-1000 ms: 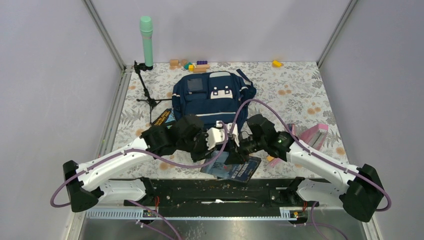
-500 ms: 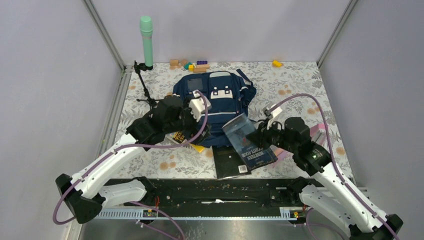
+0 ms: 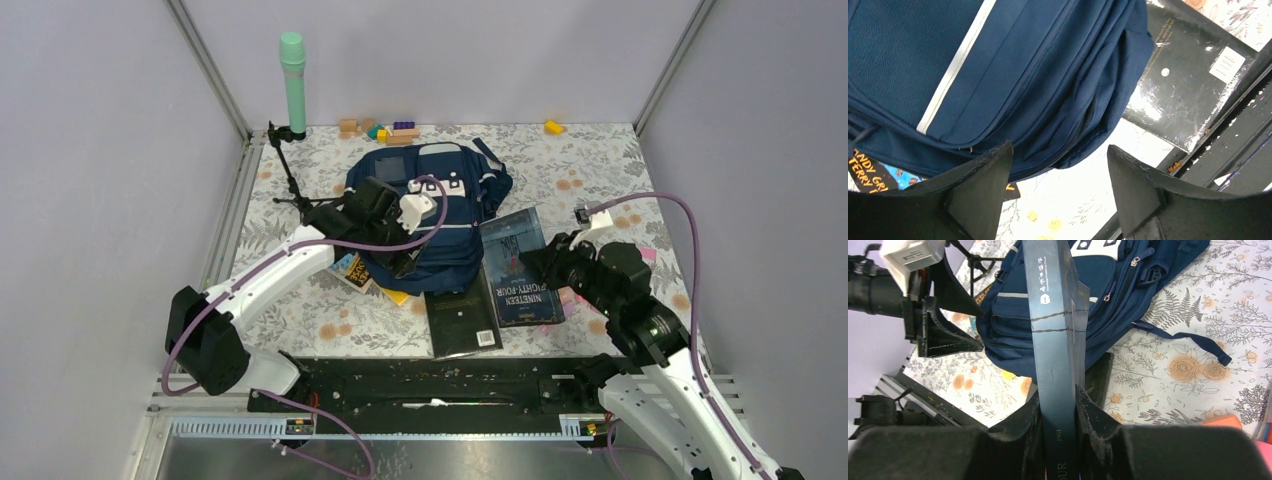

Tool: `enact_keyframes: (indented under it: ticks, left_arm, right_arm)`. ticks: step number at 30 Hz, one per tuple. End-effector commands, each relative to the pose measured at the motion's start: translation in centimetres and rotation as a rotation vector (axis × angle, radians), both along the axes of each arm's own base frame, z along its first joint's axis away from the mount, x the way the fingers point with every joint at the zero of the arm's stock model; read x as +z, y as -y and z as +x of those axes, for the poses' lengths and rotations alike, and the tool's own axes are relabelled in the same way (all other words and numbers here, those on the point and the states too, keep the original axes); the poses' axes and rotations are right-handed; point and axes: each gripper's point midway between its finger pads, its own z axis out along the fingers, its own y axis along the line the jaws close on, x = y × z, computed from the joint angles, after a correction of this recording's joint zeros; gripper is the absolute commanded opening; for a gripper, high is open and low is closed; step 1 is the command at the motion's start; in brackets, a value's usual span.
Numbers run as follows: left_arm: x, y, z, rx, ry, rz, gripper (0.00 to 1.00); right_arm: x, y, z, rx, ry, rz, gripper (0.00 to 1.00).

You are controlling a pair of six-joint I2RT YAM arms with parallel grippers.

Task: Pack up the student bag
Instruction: Place the book in the student bag.

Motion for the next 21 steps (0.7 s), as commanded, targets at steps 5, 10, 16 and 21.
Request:
enact_keyframes:
  ticks: [5,10,16,21]
  left_arm:
    - [0.5,-1.9,1.3,0.042,0.024,0.021,0.6]
    - [-0.6,-1.6,0.4,0.01,-0.038,0.021,0.59]
    - [-1.2,-1.4,0.4,0.008,-0.072,0.025,0.58]
    - [-1.6,-1.5,1.0,0.032,-0.073,0.05,0.49]
  right_arm:
    - [4.1,-0.1,-0.1,-0.026,0.103,0.143,0.0]
    - [4.1,-0.2,-0.1,-0.019,0.1,0.143,0.0]
    - [3.7,-0.2,-0.2,-0.019,0.094,0.143,0.0]
    - [3.7,-0.1,-0.3,-0.022,0.096,0.148,0.0]
